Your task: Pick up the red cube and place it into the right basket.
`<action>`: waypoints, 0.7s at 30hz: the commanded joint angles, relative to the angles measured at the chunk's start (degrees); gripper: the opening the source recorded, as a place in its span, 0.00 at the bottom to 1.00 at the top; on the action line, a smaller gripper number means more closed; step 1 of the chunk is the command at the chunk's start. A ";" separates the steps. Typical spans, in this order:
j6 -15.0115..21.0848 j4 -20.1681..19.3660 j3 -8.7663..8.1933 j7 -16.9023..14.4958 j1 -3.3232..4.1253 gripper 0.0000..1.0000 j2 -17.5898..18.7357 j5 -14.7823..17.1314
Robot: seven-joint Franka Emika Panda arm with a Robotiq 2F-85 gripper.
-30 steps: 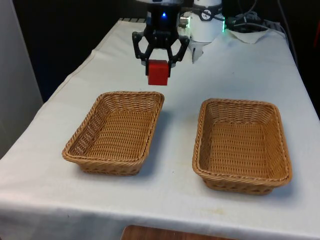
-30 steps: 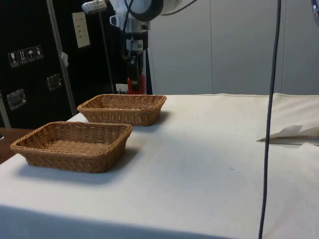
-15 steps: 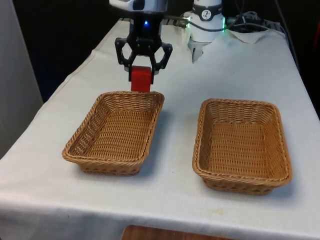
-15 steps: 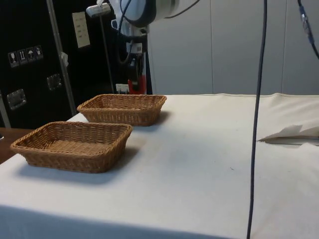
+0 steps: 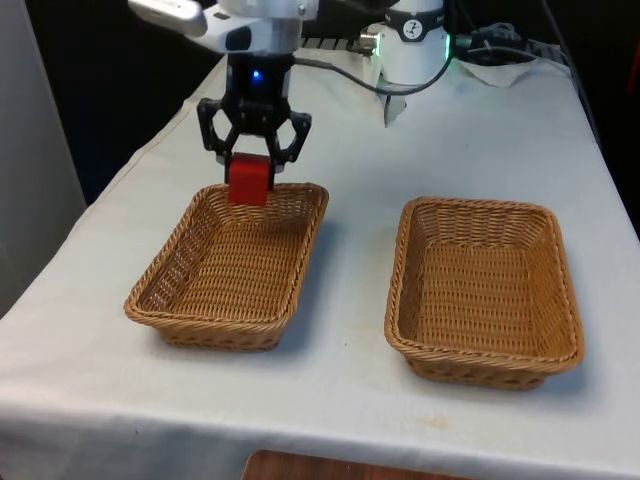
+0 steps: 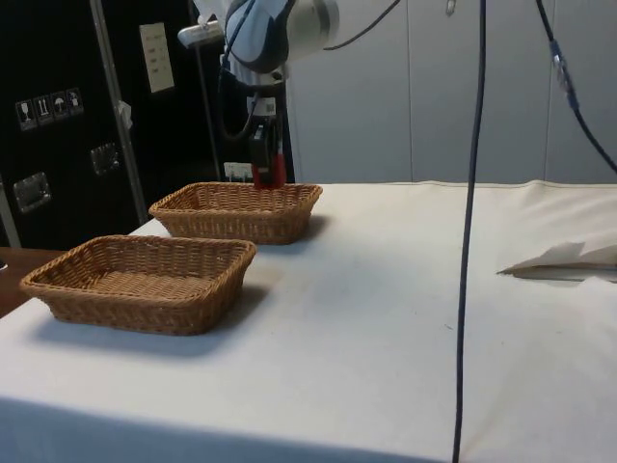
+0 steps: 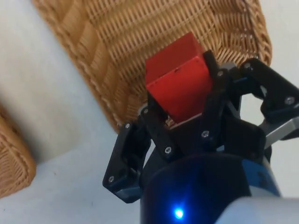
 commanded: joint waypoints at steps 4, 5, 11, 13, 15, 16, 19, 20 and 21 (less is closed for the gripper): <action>0.00 1.72 0.11 -1.15 -1.09 0.02 2.06 1.78; 0.00 2.12 -0.06 -1.38 -1.20 0.02 2.64 2.18; -0.11 4.87 -1.03 -2.75 -1.72 0.02 6.36 5.27; 0.00 4.70 -1.83 -2.52 -0.97 0.02 6.59 5.33; -0.23 6.02 -1.32 -2.98 -1.78 0.02 7.85 6.59; -0.29 6.36 -1.32 -2.92 -1.83 0.02 8.31 6.99; -0.63 7.56 -1.32 -2.81 -2.01 0.02 9.85 8.71; -0.74 7.85 -1.32 -2.81 -2.06 0.02 10.26 9.17; -0.40 7.39 -1.89 -2.64 -1.43 0.02 10.08 8.82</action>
